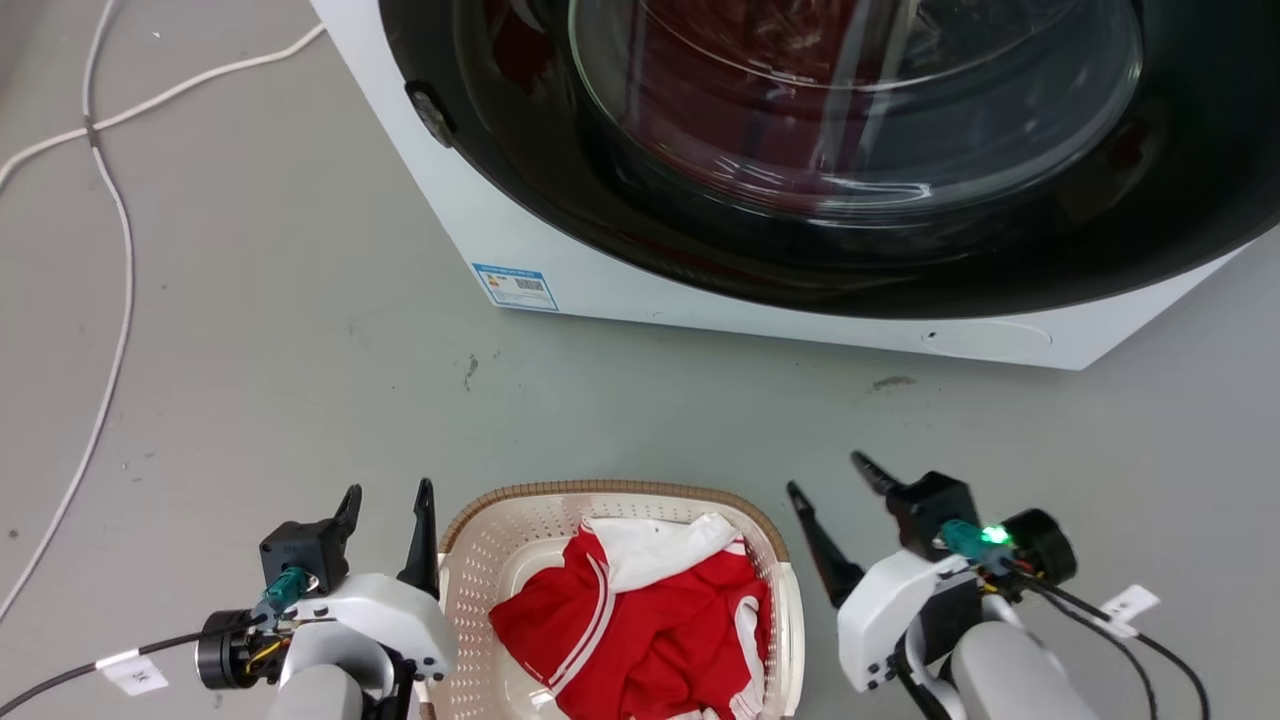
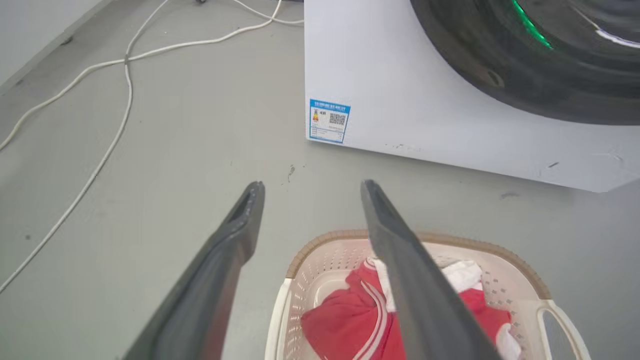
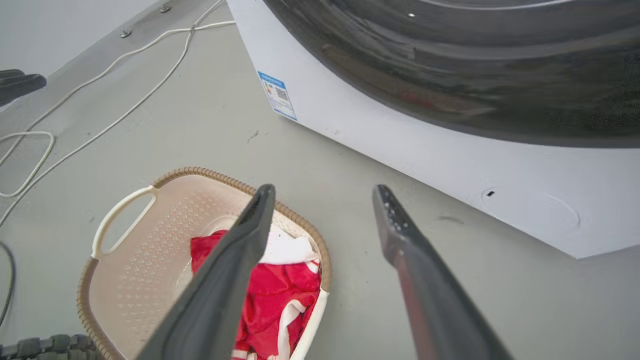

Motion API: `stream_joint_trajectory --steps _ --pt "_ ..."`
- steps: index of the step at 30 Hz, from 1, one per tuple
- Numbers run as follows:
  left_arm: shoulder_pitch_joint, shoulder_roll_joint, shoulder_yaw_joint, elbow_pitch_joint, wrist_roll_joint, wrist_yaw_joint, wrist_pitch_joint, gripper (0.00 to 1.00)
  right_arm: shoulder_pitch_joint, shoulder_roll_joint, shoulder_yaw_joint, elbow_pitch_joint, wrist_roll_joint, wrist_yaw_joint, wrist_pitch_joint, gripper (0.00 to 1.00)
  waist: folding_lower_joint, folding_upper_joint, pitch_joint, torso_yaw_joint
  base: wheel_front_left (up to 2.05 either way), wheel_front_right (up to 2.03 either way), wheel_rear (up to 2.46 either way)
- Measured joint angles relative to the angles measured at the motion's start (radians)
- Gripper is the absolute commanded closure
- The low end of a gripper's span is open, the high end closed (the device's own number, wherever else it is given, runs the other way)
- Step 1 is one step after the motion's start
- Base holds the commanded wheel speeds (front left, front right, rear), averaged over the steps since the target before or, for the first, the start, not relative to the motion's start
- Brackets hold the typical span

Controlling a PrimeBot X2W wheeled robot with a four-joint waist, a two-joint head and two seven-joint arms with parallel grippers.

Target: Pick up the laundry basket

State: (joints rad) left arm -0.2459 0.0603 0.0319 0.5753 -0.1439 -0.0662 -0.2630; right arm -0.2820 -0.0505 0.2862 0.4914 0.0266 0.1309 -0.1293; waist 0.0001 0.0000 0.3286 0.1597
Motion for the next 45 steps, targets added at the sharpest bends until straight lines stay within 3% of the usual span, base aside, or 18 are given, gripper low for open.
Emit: stream_joint_trajectory --steps 12,18,32,45 --pt "-0.176 0.065 -0.001 0.447 -0.043 -0.049 0.012 0.00 -0.145 0.000 0.208 0.290 0.171 0.000 0.078 0.00 0.0000 0.0000 0.082 -0.037 0.00 0.00 0.00" --pt "-0.260 0.086 -0.015 0.587 -0.071 -0.058 0.037 0.00 -0.214 0.000 0.321 0.364 0.290 0.000 0.132 0.00 0.0000 0.0000 0.134 -0.053 0.00 0.00 0.00" --pt "-0.363 0.120 -0.028 0.692 -0.125 -0.063 0.086 0.00 -0.360 0.000 0.556 0.410 0.504 0.000 0.219 0.00 0.0000 0.0000 0.293 -0.092 0.00 0.00 0.00" --pt "-0.418 0.141 -0.029 0.709 -0.151 -0.057 0.117 0.00 -0.462 0.000 0.675 0.427 0.625 0.000 0.238 0.00 0.0000 0.0000 0.425 -0.106 0.00 0.00 0.00"
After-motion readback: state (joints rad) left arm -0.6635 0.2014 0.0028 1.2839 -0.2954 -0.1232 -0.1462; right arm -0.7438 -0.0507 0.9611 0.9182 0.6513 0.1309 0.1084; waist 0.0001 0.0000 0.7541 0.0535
